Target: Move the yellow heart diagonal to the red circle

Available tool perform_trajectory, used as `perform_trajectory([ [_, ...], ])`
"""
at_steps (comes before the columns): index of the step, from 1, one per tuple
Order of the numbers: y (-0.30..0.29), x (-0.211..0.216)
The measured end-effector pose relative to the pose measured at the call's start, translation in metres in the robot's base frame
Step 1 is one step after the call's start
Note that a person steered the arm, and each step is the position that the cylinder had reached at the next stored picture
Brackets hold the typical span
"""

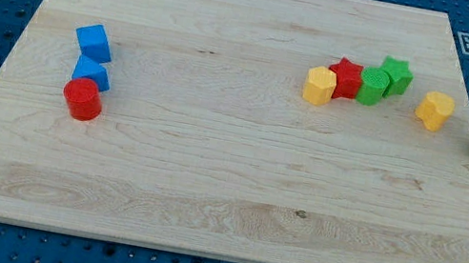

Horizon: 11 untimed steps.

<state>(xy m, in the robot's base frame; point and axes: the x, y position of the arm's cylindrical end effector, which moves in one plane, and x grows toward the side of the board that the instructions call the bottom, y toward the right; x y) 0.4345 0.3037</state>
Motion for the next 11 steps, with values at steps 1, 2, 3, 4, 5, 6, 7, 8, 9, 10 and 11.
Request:
perform_trajectory([
  [1, -0.002, -0.014],
  [2, -0.027, -0.03],
  [3, -0.056, -0.035],
  [4, -0.076, -0.035],
  [5, -0.104, -0.035],
  [6, -0.13, -0.027],
  [7, -0.156, -0.002],
  [8, -0.193, 0.016],
  [9, -0.233, 0.023],
  [10, -0.26, 0.049],
  [11, -0.282, 0.078],
])
